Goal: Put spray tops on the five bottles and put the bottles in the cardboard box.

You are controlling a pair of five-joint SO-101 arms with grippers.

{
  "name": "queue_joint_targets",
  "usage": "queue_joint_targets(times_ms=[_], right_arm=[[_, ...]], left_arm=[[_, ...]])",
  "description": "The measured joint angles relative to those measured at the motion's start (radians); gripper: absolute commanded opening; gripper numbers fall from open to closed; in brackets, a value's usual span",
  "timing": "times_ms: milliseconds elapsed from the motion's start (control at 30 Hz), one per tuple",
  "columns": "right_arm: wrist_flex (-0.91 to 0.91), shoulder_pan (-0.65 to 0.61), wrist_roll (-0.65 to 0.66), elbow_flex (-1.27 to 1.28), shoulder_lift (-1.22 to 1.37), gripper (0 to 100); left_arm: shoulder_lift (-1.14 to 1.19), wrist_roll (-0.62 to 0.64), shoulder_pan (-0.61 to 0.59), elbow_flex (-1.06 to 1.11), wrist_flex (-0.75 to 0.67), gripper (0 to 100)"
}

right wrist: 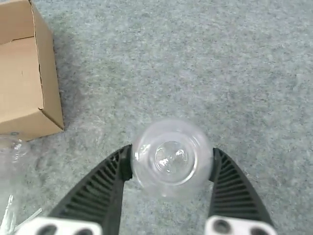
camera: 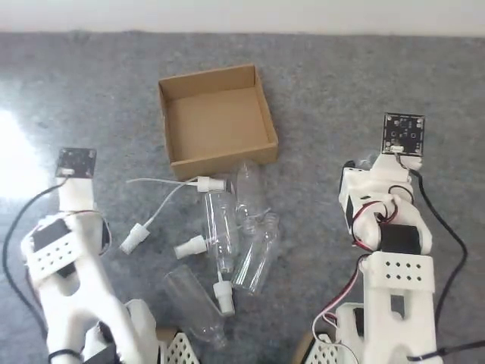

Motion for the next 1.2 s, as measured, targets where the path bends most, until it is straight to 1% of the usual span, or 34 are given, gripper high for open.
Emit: queue_joint_targets(times_ms=[133, 500, 667, 733, 867, 967, 1200], right_arm=[[0.0, -0.002, 0.0, 0.0, 0.0, 15.1], [0.0, -0.002, 0.0, 0.0, 0.0, 15.1], [0.0, -0.002, 0.0, 0.0, 0.0, 15.1], [0.0, -0.002, 0.0, 0.0, 0.0, 15.1], [0.0, -0.002, 0.0, 0.0, 0.0, 15.1], [0.0, -0.002, 0.0, 0.0, 0.0, 15.1], [0.0, -0.002, 0.0, 0.0, 0.0, 15.1]], left_arm=[[0.0, -0.02, 0.0, 0.051, -0.025, 2], [0.0, -0.037, 0.0, 0.052, -0.025, 3], [0.0, -0.037, 0.0, 0.052, -0.025, 15], [0.0, -0.041, 0.0, 0.052, -0.021, 15], [0.0, -0.091, 0.002, 0.052, 0.029, 16], [0.0, -0.092, 0.002, 0.049, 0.066, 16], [0.0, -0.095, 0.0, -0.098, 0.249, 16]])
